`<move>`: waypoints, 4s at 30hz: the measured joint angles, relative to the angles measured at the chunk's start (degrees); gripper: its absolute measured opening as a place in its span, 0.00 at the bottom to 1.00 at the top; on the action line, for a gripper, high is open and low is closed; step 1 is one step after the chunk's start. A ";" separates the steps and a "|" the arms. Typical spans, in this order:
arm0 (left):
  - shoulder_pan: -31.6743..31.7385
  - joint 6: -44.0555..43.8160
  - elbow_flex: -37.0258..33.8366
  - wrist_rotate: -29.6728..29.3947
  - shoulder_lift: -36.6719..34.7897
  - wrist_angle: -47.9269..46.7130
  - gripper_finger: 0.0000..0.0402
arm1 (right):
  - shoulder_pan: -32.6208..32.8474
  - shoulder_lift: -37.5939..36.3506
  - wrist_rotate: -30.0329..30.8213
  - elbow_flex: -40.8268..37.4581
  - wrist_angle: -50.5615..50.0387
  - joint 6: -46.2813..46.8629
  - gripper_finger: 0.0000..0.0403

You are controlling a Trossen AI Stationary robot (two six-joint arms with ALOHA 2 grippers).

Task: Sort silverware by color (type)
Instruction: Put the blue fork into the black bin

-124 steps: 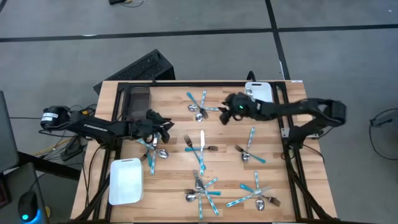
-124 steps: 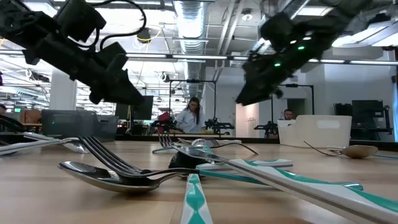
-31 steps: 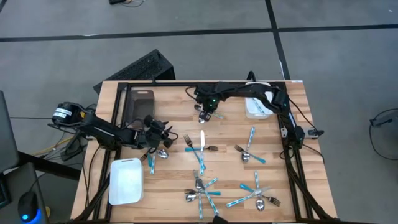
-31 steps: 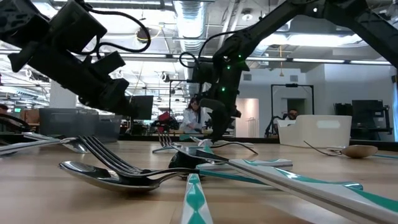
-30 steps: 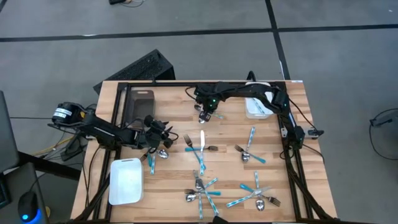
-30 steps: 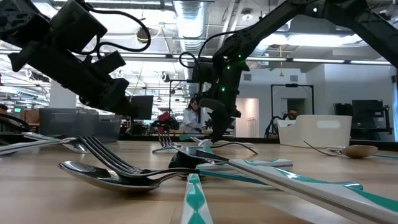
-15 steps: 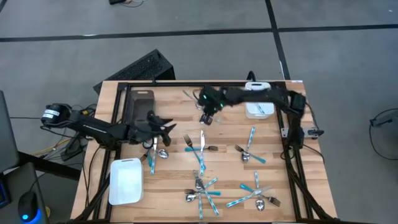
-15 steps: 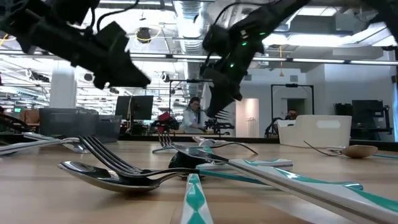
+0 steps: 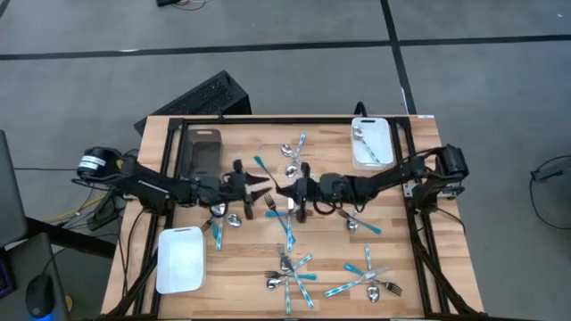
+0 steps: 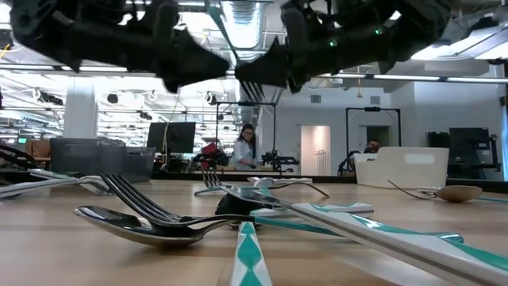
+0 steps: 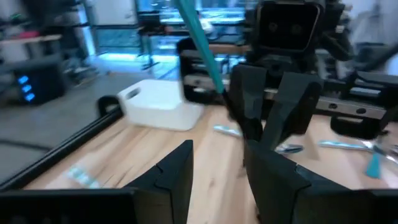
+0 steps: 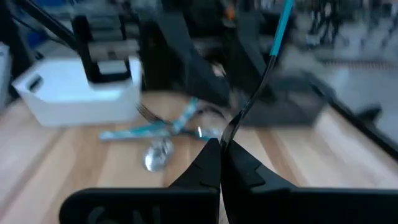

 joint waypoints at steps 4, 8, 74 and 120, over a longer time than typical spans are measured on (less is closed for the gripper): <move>-0.67 4.17 5.95 3.16 4.24 -1.04 0.32 | 2.05 0.66 1.91 -1.78 1.39 -2.75 0.06; -1.28 5.98 8.72 5.02 4.83 -4.11 0.32 | 4.32 0.50 8.39 -4.35 4.20 -3.58 0.06; 49.65 -14.18 17.79 7.16 -21.45 -103.62 0.09 | 16.26 -14.18 25.07 -9.11 -23.09 23.31 0.47; -3.94 -15.35 -4.44 -10.71 -17.63 -30.77 0.39 | 31.38 -16.70 7.83 -2.65 -95.62 70.97 0.38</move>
